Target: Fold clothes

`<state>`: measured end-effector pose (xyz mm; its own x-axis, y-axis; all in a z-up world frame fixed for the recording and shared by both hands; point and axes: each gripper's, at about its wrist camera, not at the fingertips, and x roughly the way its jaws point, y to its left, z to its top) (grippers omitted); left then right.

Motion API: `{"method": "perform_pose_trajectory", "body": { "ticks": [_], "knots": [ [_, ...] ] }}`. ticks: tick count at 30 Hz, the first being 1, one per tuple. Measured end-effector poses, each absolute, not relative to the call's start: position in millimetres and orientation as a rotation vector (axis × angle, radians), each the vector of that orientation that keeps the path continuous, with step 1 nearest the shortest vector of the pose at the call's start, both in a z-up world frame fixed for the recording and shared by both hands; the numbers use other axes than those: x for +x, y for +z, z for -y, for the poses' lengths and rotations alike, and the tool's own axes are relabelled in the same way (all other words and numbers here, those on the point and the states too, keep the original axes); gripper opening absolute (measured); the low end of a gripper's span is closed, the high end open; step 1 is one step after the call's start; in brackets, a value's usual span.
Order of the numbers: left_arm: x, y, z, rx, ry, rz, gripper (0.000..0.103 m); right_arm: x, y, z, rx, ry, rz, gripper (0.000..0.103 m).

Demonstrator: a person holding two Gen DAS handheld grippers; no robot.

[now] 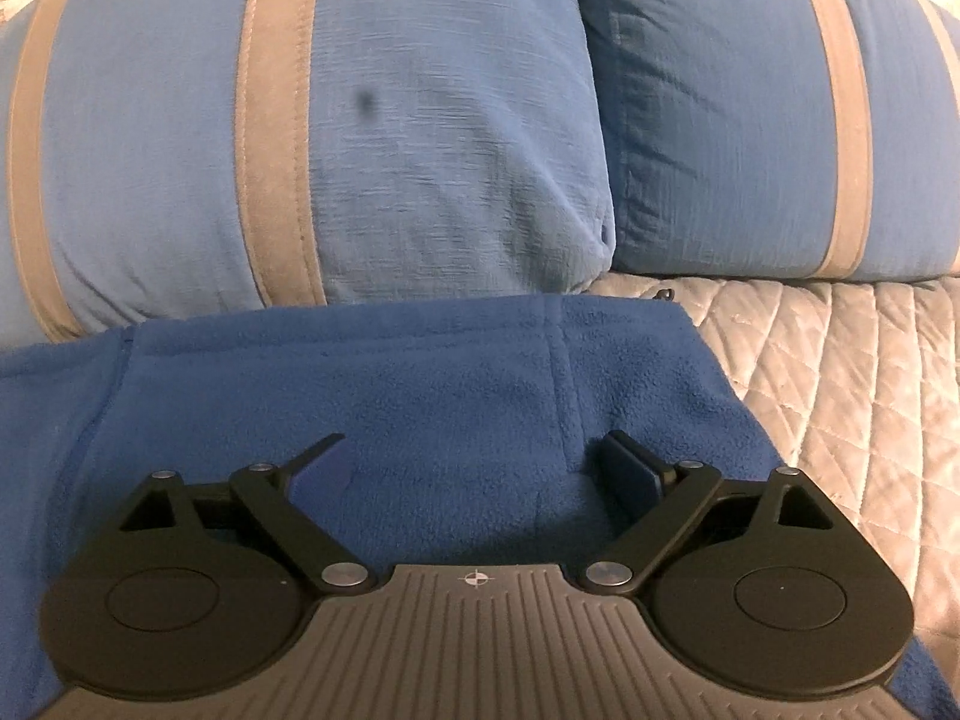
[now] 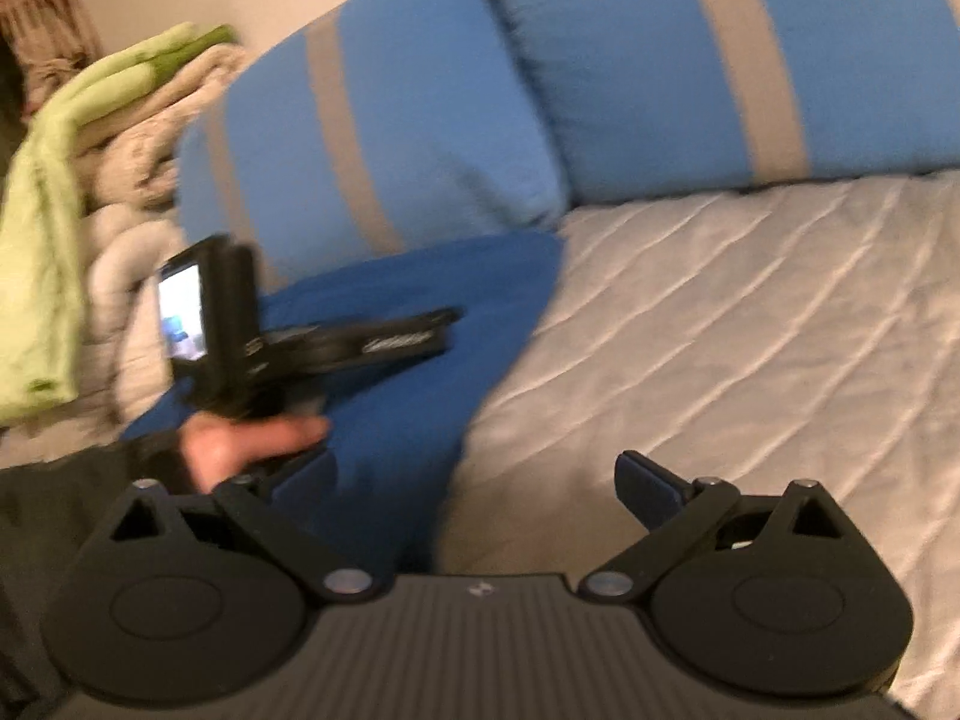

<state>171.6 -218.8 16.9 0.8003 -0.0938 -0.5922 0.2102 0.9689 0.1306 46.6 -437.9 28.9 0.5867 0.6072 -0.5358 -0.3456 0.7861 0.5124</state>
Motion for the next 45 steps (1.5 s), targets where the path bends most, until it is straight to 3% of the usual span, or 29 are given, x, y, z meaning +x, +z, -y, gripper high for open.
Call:
{"method": "perform_pose_trajectory", "body": {
  "ticks": [1, 2, 3, 4, 6, 13, 17, 18, 19, 20, 22, 24, 27, 45],
  "knots": [
    [173.3, 15.2, 220.7, 0.195, -0.164, -0.623, 0.093, 48.0, 26.6, 434.8, 0.376, 0.575, -0.782, 0.061],
    [174.8, 13.8, 222.2, 0.196, -0.164, -0.622, 0.093, 50.1, 22.9, 433.2, 0.386, 0.577, -0.809, 0.053],
    [174.4, 14.3, 221.8, 0.194, -0.164, -0.622, 0.093, 52.8, 17.9, 432.7, 0.411, 0.584, -0.839, 0.038],
    [175.2, 13.7, 222.0, 0.191, -0.165, -0.623, 0.093, 54.0, 14.4, 433.0, 0.436, 0.598, -0.858, 0.019],
    [176.3, 13.0, 222.2, 0.186, -0.167, -0.625, 0.093, 54.5, 10.7, 431.9, 0.461, 0.634, -0.890, 0.002],
    [174.0, 15.0, 222.8, 0.187, -0.161, -0.616, 0.093, 42.8, 6.7, 419.6, 0.268, 0.599, -0.996, 0.000],
    [166.4, 22.9, 223.5, 0.190, -0.136, -0.603, 0.093, 38.3, 17.0, 429.0, 0.238, 0.543, -0.956, 0.006],
    [164.0, 25.5, 223.7, 0.189, -0.127, -0.603, 0.093, 37.7, 18.0, 431.9, 0.237, 0.522, -0.950, 0.016],
    [161.3, 28.4, 223.7, 0.187, -0.117, -0.610, 0.093, 37.9, 18.3, 435.9, 0.242, 0.500, -0.952, 0.040],
    [158.6, 31.2, 223.6, 0.185, -0.108, -0.617, 0.092, 36.6, 19.4, 437.9, 0.243, 0.479, -0.951, 0.045],
    [149.7, 36.4, 223.4, 0.180, -0.092, -0.636, 0.092, 31.8, 23.9, 440.9, 0.214, 0.428, -0.934, 0.080],
    [138.8, 40.5, 223.4, 0.171, -0.089, -0.657, 0.092, 26.5, 29.9, 444.0, 0.169, 0.375, -0.904, 0.095],
    [115.6, 46.0, 227.0, 0.156, -0.103, -0.673, 0.092, 21.9, 34.7, 453.8, 0.151, 0.328, -0.887, 0.103],
    [-8.8, 47.8, 269.8, 0.206, -0.334, -0.739, 0.092, -22.2, 67.5, 497.1, 0.085, 0.163, -0.846, 0.103]
  ]
}}
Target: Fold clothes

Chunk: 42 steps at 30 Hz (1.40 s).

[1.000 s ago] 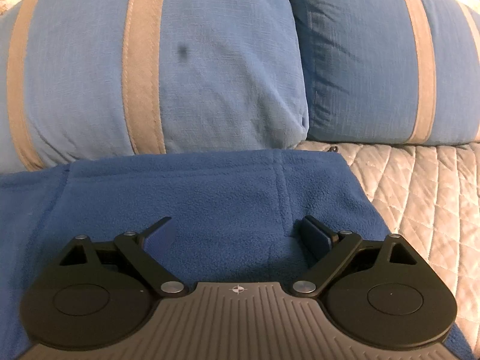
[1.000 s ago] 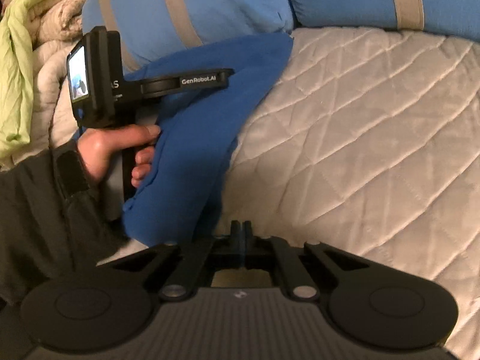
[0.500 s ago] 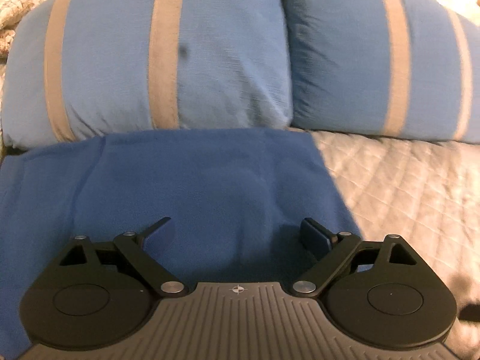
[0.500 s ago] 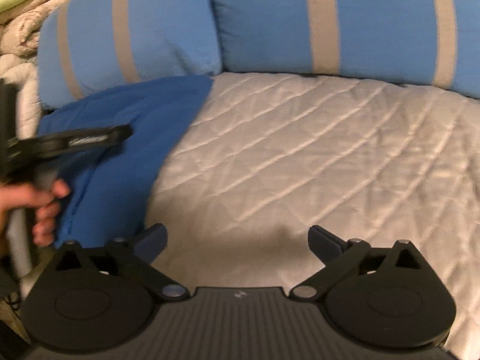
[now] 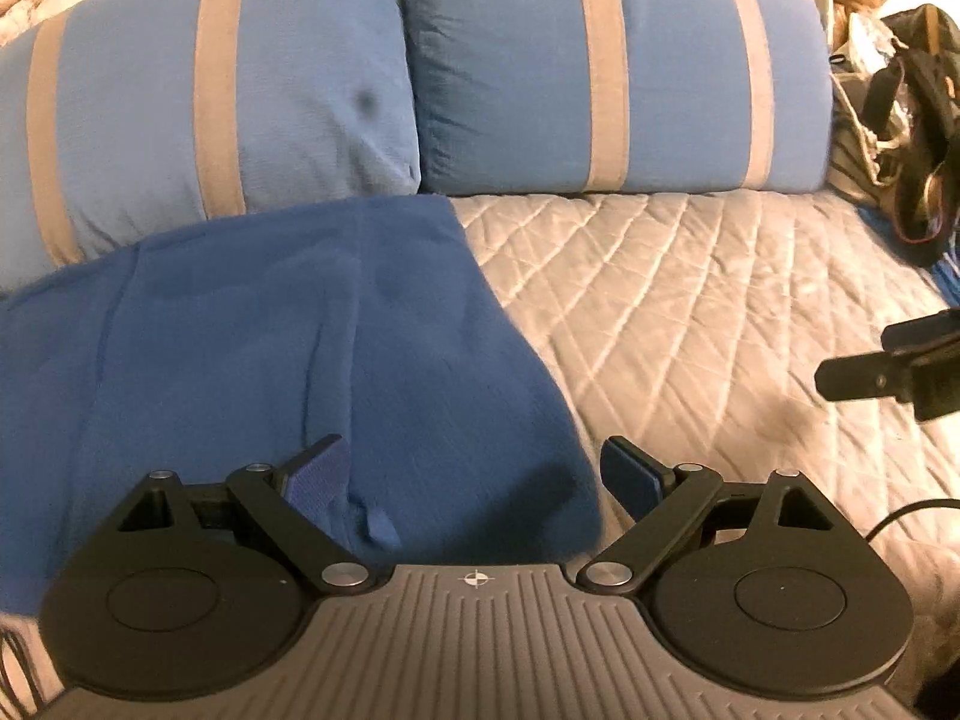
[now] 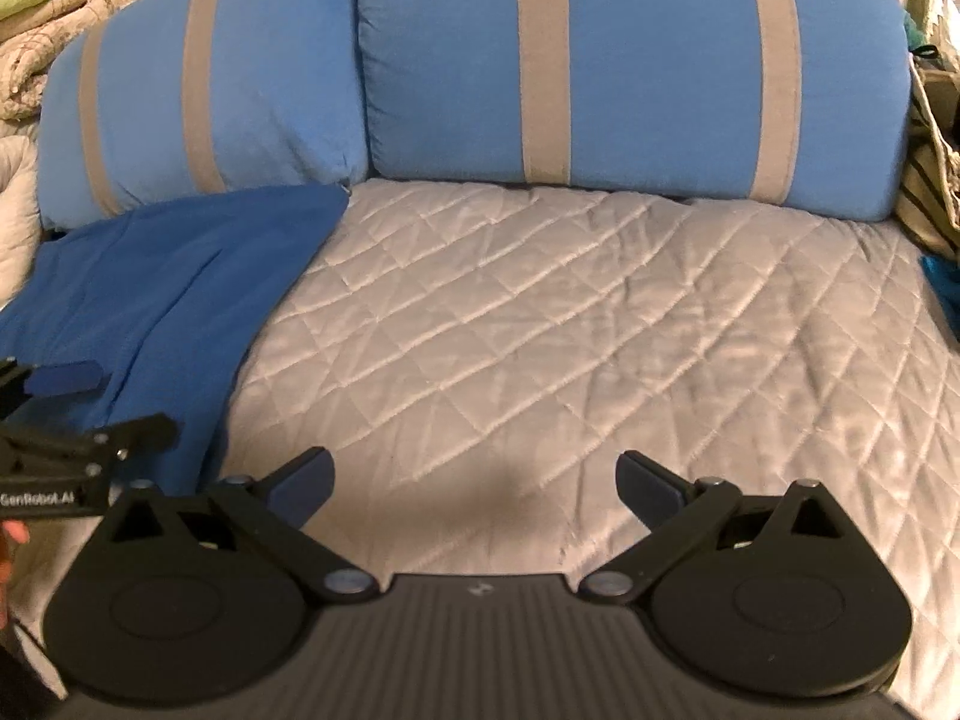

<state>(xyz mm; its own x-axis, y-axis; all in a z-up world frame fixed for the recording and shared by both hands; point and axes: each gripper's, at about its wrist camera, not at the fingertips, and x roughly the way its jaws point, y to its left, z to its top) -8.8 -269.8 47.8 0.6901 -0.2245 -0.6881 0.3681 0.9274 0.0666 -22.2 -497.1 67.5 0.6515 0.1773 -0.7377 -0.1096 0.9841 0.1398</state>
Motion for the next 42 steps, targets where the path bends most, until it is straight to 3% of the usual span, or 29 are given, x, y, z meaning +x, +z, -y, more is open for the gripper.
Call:
{"method": "perform_pose_trajectory", "body": {
  "ticks": [15, 25, 42],
  "knots": [
    [-38.2, 21.7, 278.3, 0.080, -0.294, -0.872, 0.092, -80.4, 66.1, 515.9, 0.104, 0.098, -0.887, 0.103],
    [-29.8, -4.9, 291.2, 0.097, -0.205, -0.830, 0.103, -55.5, 41.6, 518.9, 0.110, 0.030, -0.887, 0.103],
    [-25.9, -12.0, 313.1, 0.137, -0.060, -0.849, 0.103, -6.9, -1.7, 514.4, 0.035, -0.133, -0.872, 0.103]
  ]
}}
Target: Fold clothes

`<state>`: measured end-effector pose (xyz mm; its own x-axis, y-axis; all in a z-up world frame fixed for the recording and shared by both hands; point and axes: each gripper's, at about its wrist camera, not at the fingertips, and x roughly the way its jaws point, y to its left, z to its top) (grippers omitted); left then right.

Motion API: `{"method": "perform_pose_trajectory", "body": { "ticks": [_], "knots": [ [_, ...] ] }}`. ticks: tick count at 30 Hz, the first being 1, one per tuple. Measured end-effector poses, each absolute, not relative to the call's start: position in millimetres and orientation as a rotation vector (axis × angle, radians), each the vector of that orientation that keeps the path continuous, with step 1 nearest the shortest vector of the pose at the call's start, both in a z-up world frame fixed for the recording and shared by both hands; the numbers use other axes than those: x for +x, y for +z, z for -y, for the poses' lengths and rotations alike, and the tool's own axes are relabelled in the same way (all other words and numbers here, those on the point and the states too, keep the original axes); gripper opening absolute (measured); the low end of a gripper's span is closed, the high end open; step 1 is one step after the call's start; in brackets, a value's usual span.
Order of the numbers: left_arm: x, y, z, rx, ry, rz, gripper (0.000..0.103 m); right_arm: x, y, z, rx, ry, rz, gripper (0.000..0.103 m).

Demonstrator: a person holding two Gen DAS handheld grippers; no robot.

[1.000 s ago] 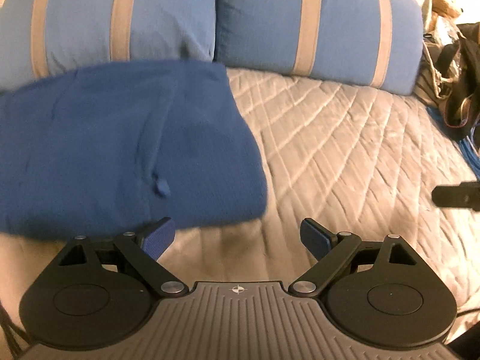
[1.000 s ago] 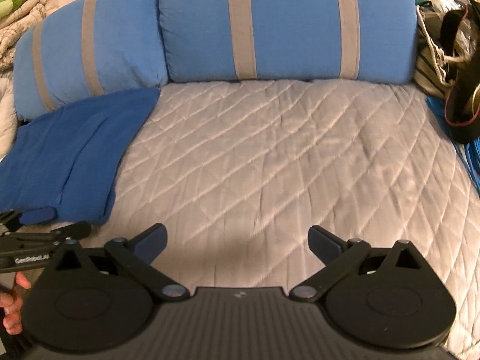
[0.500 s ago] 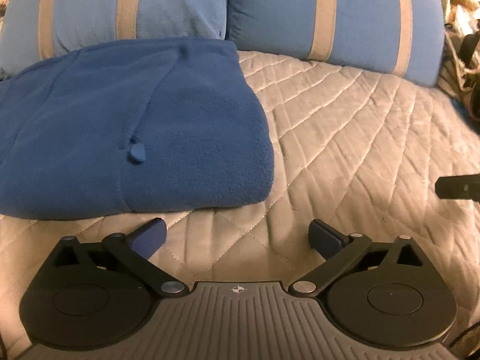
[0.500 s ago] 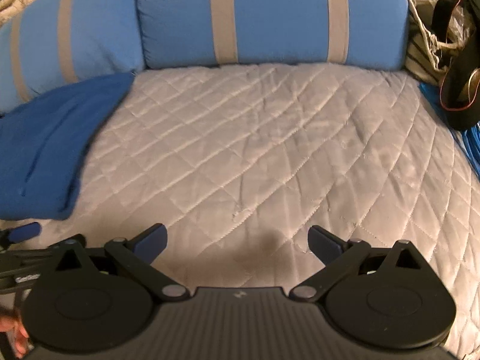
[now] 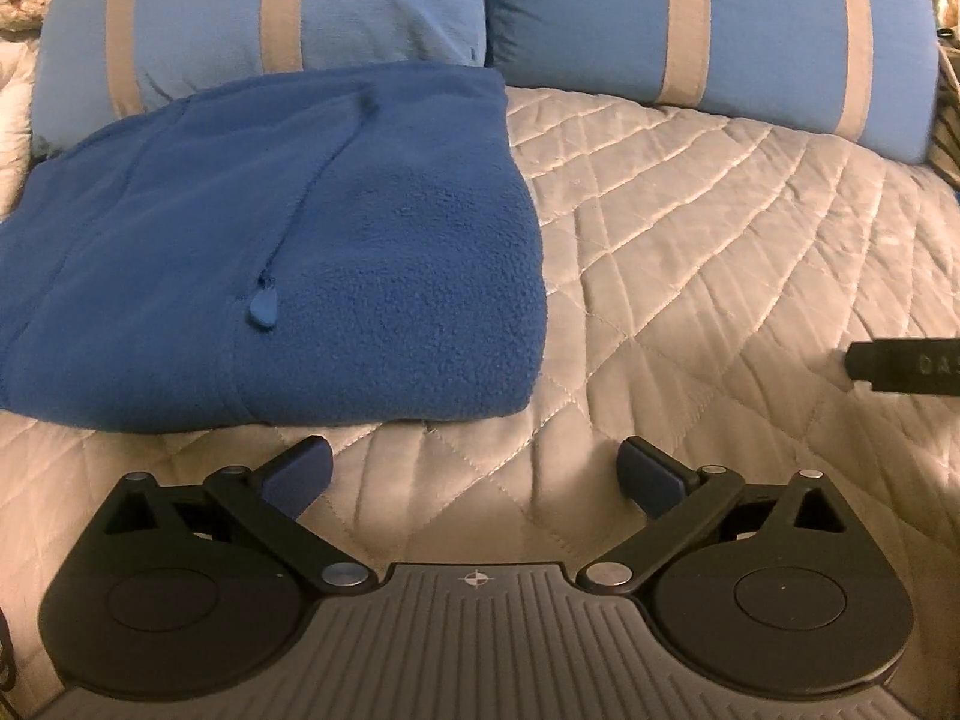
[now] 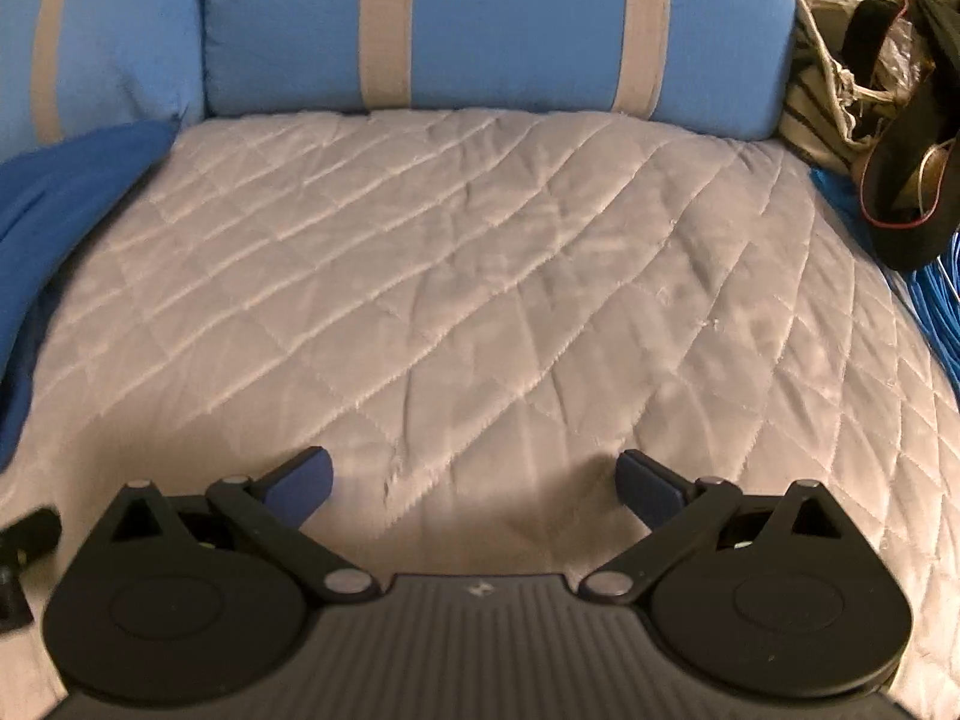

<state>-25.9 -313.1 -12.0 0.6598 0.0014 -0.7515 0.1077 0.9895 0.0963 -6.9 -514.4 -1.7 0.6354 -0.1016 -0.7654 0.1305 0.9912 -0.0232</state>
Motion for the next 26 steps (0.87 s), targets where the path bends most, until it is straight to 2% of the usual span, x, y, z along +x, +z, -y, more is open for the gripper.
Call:
{"method": "perform_pose_trajectory", "body": {
  "ticks": [5, 26],
  "knots": [
    [-23.5, -12.4, 316.5, 0.127, -0.033, -0.863, 0.103, -1.2, -7.9, 509.9, 0.012, -0.145, -0.817, 0.103],
    [-28.5, -14.4, 316.3, 0.120, -0.035, -0.873, 0.103, -2.6, -8.4, 510.8, 0.011, -0.135, -0.803, 0.103]
  ]
}}
